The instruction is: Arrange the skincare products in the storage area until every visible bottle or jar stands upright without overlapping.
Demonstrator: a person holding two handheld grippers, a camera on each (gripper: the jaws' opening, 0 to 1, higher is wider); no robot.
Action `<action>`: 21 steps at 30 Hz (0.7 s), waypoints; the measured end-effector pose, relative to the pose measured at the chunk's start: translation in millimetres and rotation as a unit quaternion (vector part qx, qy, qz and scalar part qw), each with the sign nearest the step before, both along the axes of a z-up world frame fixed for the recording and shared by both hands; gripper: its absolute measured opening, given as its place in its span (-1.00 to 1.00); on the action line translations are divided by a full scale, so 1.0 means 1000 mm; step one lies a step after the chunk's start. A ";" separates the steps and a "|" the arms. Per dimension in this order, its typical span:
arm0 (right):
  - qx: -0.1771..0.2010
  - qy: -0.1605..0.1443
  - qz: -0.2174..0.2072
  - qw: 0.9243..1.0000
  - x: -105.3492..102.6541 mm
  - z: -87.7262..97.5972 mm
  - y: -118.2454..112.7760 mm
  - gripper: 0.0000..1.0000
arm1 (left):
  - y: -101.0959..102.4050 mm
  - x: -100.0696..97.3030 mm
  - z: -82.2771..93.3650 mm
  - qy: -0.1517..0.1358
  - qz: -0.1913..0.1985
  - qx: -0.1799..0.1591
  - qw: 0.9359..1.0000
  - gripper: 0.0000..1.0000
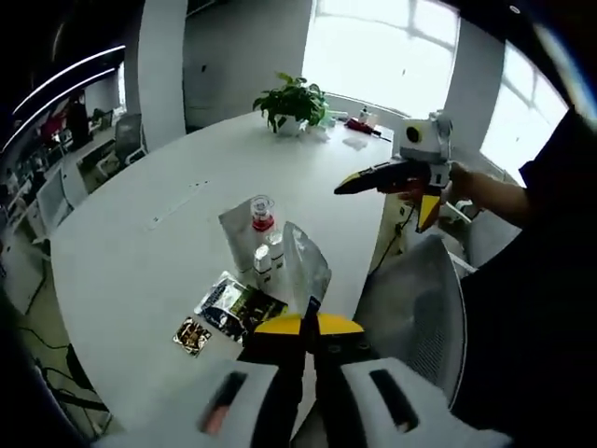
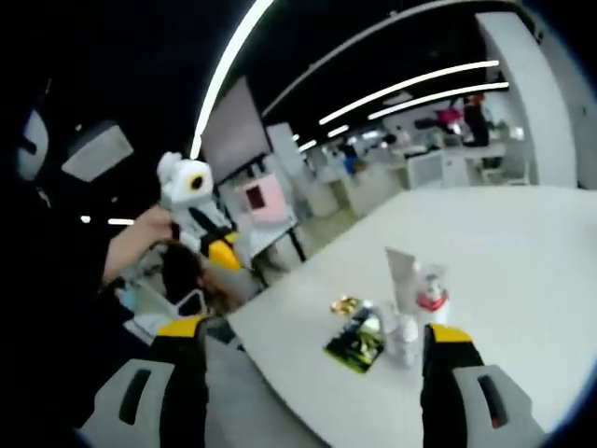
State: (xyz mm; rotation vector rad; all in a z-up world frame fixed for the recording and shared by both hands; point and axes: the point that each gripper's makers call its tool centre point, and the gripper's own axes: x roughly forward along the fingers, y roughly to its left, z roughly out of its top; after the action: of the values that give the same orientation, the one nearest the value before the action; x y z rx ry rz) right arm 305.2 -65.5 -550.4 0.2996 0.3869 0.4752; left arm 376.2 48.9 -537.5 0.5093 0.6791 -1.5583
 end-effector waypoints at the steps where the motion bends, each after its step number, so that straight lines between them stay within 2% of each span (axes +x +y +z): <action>1: 0.004 -0.004 0.010 1.000 -0.001 0.003 0.004 0.84 | 0.000 -0.003 0.001 0.001 -0.004 0.000 1.000 -0.91; 8: 0.012 -0.024 0.067 0.997 -0.001 0.023 0.033 0.39 | 0.000 -0.015 0.005 0.006 -0.012 -0.002 1.000 -0.91; 13: 0.041 -0.046 0.109 0.992 0.000 0.041 0.057 0.02 | -0.002 -0.029 0.013 0.008 -0.028 -0.007 1.000 -0.91; 17: 0.049 -0.048 0.145 0.987 0.000 0.046 0.072 -0.35 | -0.005 -0.039 0.013 0.003 -0.046 0.002 0.999 -0.91; 21: 0.056 -0.054 0.167 0.983 0.002 0.049 0.081 -0.57 | -0.009 -0.048 0.014 0.004 -0.063 0.004 0.998 -0.91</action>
State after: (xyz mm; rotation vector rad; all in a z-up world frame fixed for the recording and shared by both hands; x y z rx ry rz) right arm 306.8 15.8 -501.6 0.3180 0.3064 0.8411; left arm 328.5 39.9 -523.5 0.5616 0.6687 -1.6775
